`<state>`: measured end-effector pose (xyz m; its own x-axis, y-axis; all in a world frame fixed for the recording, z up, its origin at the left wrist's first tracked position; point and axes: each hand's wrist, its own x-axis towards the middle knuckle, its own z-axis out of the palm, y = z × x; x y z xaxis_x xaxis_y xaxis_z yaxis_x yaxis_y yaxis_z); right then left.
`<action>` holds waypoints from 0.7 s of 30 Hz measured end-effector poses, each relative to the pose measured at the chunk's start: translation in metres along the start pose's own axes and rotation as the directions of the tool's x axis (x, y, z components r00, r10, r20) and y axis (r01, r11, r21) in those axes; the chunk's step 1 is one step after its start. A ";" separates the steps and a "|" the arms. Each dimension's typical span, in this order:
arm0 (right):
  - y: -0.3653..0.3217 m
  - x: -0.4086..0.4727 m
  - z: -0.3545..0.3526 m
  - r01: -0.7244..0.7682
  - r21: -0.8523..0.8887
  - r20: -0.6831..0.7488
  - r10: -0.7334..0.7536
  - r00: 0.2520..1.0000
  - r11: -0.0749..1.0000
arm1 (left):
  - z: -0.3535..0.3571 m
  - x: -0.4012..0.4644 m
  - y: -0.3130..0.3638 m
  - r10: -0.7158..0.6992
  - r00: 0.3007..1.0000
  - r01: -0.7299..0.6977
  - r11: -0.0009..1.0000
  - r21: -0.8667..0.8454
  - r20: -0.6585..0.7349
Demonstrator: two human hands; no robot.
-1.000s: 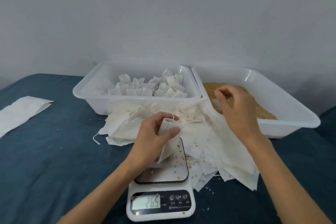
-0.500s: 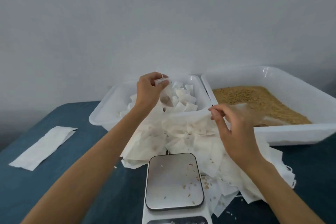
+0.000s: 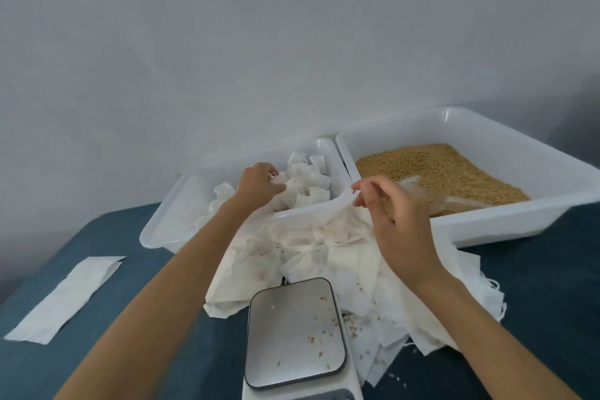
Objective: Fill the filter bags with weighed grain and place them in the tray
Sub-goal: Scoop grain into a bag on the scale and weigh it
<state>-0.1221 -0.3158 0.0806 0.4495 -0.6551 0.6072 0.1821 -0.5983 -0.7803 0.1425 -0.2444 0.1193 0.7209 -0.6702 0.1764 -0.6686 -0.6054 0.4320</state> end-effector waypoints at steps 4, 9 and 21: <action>-0.002 0.004 -0.004 -0.051 0.132 -0.044 0.058 0.997 0.990 | 0.003 -0.041 0.029 0.258 0.929 -0.261 0.965 0.024 -0.267; -0.002 0.006 -0.008 -0.066 0.236 -0.069 0.085 0.994 0.969 | 0.026 -0.106 0.053 0.589 0.799 -0.599 0.798 0.071 0.120; -0.005 0.007 -0.009 -0.068 0.262 -0.080 0.091 0.993 0.963 | 0.045 -0.128 0.047 0.604 0.749 -0.648 0.754 0.109 0.274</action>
<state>-0.1273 -0.3220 0.0900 0.3933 -0.7417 0.5433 0.3739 -0.4109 -0.8315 0.0111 -0.2065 0.0772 0.0859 -0.9849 0.1503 -0.9909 -0.0688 0.1154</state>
